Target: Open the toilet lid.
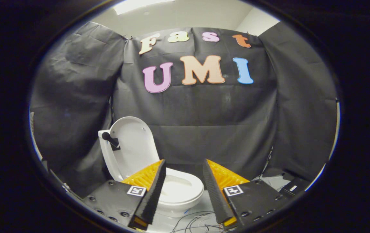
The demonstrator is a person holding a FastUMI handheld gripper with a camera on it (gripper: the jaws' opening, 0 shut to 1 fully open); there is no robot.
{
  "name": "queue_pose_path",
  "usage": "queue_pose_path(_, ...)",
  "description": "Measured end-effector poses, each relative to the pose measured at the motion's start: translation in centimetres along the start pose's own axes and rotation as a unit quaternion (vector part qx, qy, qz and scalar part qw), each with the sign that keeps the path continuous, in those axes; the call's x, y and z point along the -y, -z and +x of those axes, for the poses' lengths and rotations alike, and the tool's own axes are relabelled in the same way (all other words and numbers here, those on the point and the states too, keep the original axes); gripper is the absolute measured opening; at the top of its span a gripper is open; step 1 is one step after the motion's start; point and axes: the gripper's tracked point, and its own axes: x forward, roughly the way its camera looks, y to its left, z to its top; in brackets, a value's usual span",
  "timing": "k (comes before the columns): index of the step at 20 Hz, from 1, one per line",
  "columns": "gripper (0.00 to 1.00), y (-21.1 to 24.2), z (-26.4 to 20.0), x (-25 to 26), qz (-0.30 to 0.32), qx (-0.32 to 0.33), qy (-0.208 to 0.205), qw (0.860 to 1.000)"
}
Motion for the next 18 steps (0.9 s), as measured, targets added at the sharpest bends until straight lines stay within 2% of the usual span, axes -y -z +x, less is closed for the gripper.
queue_pose_path(4,1.00,0.01,0.03,0.04,0.000,0.000,0.000,1.000)
queue_pose_path(18,1.00,0.04,0.05,0.10,0.000,0.000,0.000,1.000)
